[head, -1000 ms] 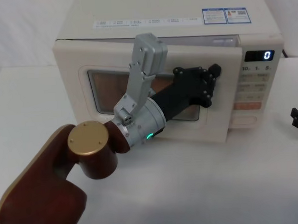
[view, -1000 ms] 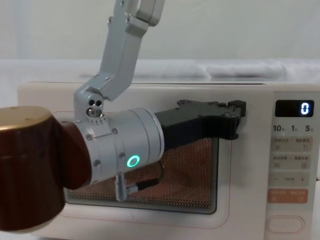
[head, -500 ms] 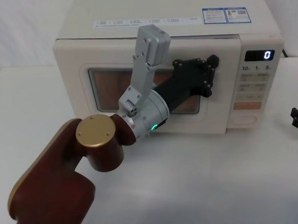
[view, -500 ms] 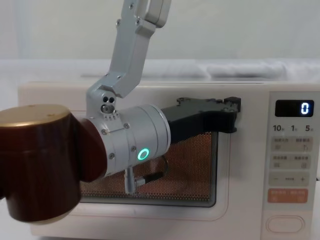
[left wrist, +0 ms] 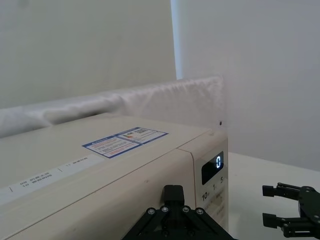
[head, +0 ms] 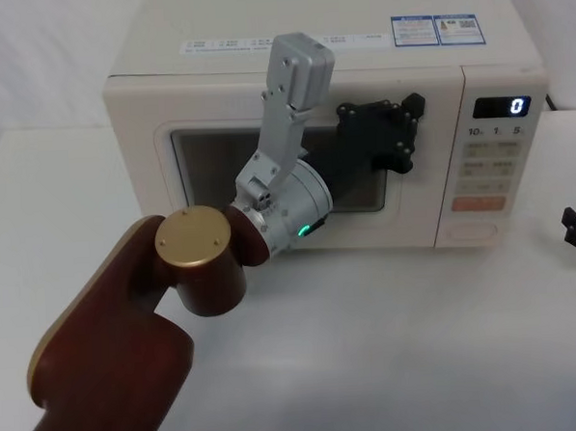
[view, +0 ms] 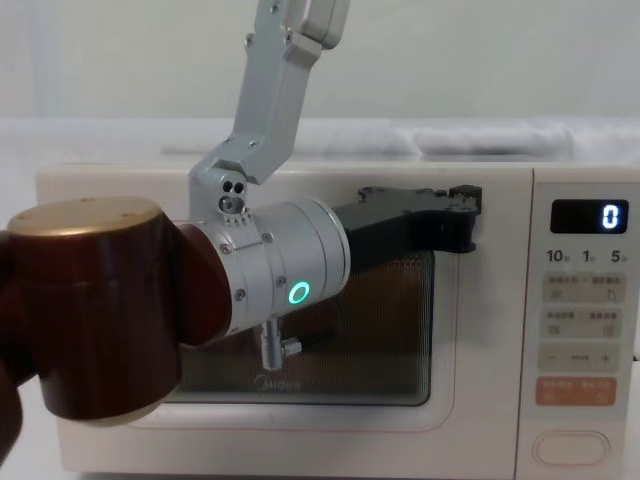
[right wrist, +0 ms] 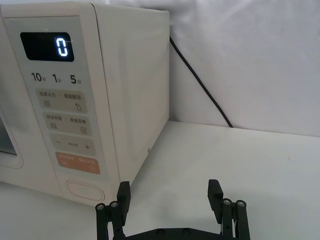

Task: Press the button to open the microwave door with one hand; close the microwave door with the other hand.

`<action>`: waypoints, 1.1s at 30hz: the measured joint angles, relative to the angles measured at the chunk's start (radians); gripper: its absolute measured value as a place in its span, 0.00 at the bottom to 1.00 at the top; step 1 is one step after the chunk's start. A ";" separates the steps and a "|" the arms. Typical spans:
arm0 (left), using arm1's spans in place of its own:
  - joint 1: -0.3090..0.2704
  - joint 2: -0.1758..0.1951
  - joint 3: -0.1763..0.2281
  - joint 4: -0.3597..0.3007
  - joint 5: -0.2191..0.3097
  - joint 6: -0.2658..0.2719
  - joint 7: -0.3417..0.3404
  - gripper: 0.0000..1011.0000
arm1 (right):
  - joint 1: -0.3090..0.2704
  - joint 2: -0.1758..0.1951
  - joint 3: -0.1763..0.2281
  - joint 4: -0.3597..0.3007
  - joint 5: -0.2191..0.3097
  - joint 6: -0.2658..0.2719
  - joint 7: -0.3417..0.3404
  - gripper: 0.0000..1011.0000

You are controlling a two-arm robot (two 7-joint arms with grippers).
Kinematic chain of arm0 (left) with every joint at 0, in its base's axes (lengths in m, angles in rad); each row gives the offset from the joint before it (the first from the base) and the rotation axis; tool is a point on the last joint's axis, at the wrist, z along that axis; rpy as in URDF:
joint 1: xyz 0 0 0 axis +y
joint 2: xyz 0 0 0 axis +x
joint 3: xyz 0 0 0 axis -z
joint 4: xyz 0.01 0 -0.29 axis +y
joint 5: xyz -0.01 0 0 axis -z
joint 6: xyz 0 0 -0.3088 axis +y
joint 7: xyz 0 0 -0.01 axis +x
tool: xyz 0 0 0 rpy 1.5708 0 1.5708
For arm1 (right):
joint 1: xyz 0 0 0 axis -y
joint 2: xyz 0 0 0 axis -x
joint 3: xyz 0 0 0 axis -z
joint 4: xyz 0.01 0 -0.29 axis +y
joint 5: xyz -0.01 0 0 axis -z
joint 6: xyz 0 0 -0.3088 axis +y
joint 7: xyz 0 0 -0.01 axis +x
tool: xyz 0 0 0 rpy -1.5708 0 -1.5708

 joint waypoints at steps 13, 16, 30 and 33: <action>0.018 0.011 0.005 -0.027 -0.014 0.002 -0.027 0.00 | 0.000 0.000 0.000 0.000 0.000 0.000 0.000 0.99; 0.035 0.022 0.007 -0.050 -0.017 0.003 -0.029 0.00 | 0.000 0.000 0.000 0.000 0.000 0.000 0.000 0.99; 0.218 0.104 -0.035 -0.220 -0.007 0.007 0.054 0.00 | 0.000 0.000 0.000 0.000 0.000 0.000 0.000 0.99; 0.269 0.113 -0.055 -0.257 -0.005 0.004 0.082 0.00 | 0.000 0.000 0.000 0.000 0.000 0.000 0.000 0.99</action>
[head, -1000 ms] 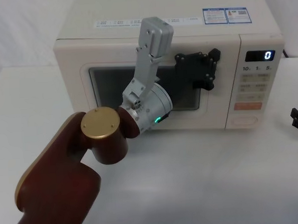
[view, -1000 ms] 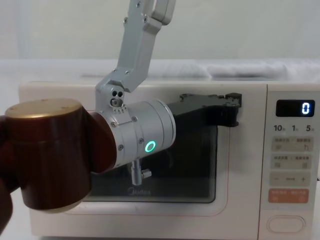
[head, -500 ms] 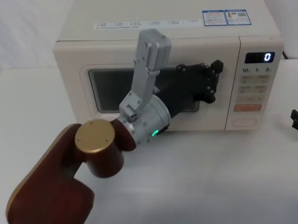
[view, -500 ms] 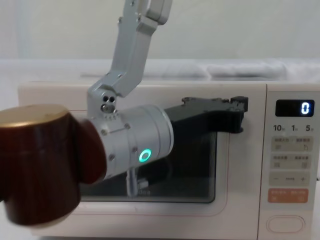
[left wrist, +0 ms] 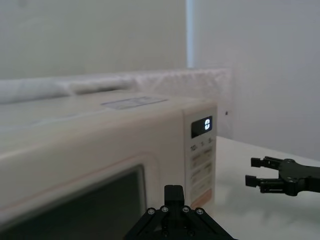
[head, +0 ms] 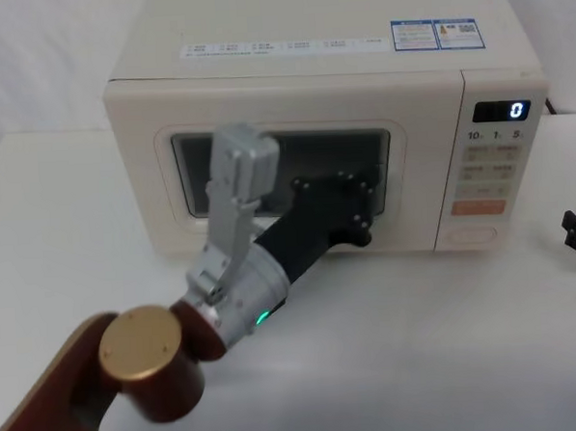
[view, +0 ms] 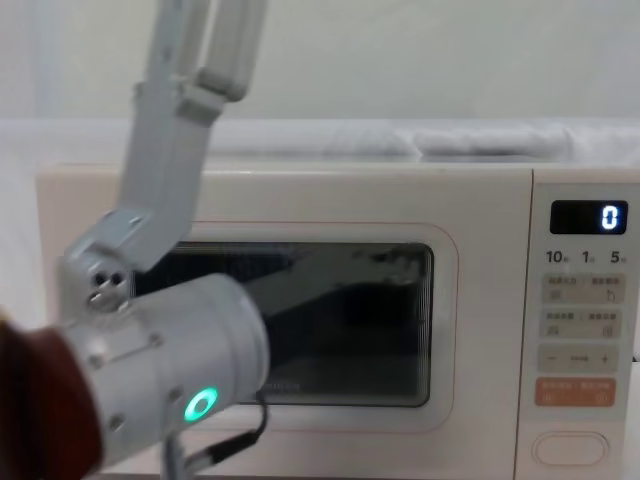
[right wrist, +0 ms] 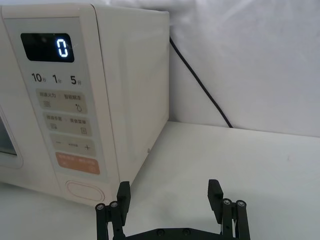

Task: Press the button to open the microwave door with one hand; close the microwave door with the other hand.

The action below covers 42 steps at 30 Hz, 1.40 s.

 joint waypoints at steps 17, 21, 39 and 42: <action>0.247 0.013 -0.163 -0.182 0.077 -0.060 0.187 0.00 | 0.000 0.000 0.000 0.000 0.000 0.000 0.000 0.99; 0.293 0.003 -0.214 -0.193 0.090 -0.075 0.232 0.00 | 0.000 0.000 0.000 0.000 0.000 0.000 0.000 0.99; 0.427 -0.026 -0.404 -0.177 0.084 -0.094 0.297 0.00 | 0.000 0.000 0.000 0.000 0.000 0.000 0.000 0.99; 0.431 -0.033 -0.419 -0.168 0.087 -0.093 0.300 0.00 | 0.000 0.000 0.000 0.000 0.000 0.000 0.000 0.99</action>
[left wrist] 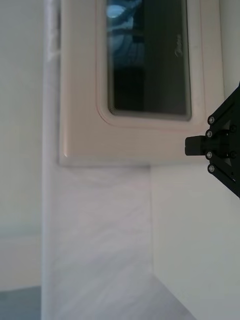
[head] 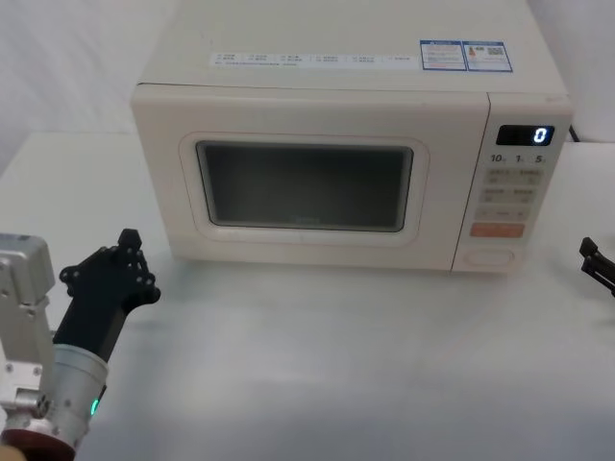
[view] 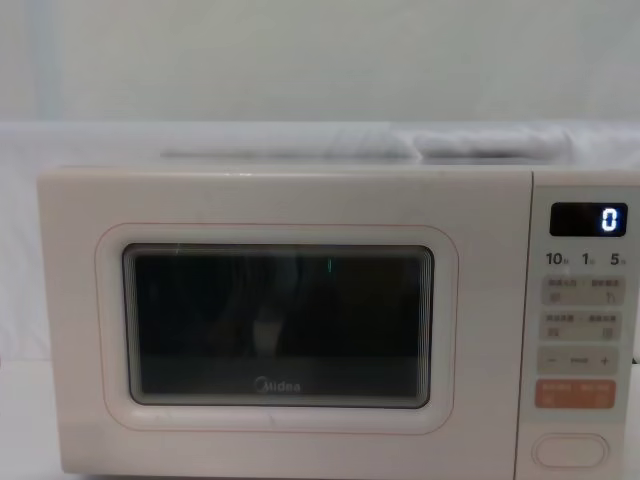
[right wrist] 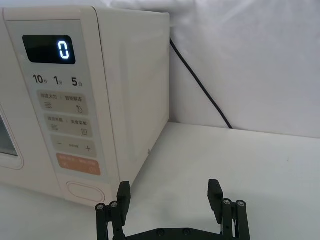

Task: Press the button to open the microwave door with one hand; close the microwave door with the other hand.

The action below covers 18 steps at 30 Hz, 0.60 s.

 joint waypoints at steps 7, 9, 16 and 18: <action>0.007 -0.020 -0.031 0.024 0.004 0.001 0.000 0.00 | 0.000 0.000 0.000 0.000 0.000 0.000 0.000 0.99; 0.008 -0.028 -0.038 0.033 0.004 0.000 -0.001 0.00 | 0.000 0.000 0.000 0.000 0.000 0.000 0.000 0.99; 0.003 -0.052 -0.059 0.067 -0.004 -0.002 -0.015 0.00 | 0.000 0.000 0.000 0.000 0.000 0.000 0.000 0.99; -0.006 -0.063 -0.066 0.089 -0.010 -0.002 -0.026 0.00 | 0.000 0.000 0.000 0.000 0.000 0.000 0.000 0.99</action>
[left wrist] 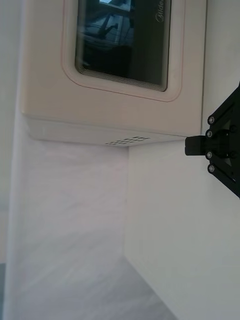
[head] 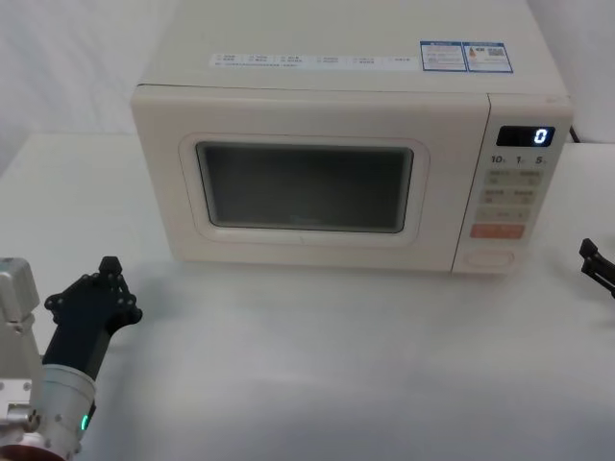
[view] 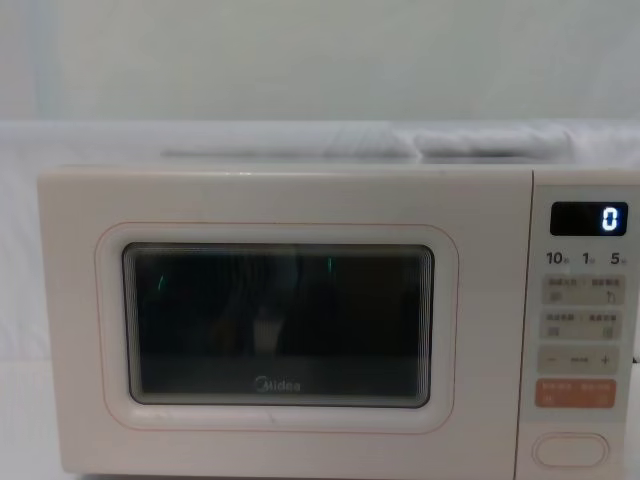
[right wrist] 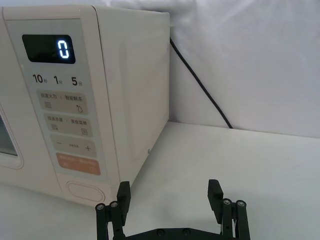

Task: Press the button to open the microwave door with one hand; close the microwave door with the other hand.

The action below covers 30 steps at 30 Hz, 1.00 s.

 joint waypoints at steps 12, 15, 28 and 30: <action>-0.045 -0.011 0.013 0.045 0.077 0.013 -0.013 0.00 | 0.000 0.000 0.000 0.000 0.000 0.000 0.000 0.99; -0.046 -0.011 0.013 0.045 0.079 0.014 -0.012 0.00 | 0.000 0.000 0.000 0.000 0.000 0.000 0.000 0.99; -0.043 -0.010 0.012 0.044 0.071 0.013 -0.013 0.09 | 0.000 0.000 0.000 0.000 0.000 0.000 0.000 0.99; -0.043 -0.010 0.011 0.044 0.070 0.013 -0.013 0.14 | 0.000 0.000 0.000 0.000 0.000 0.000 0.000 0.99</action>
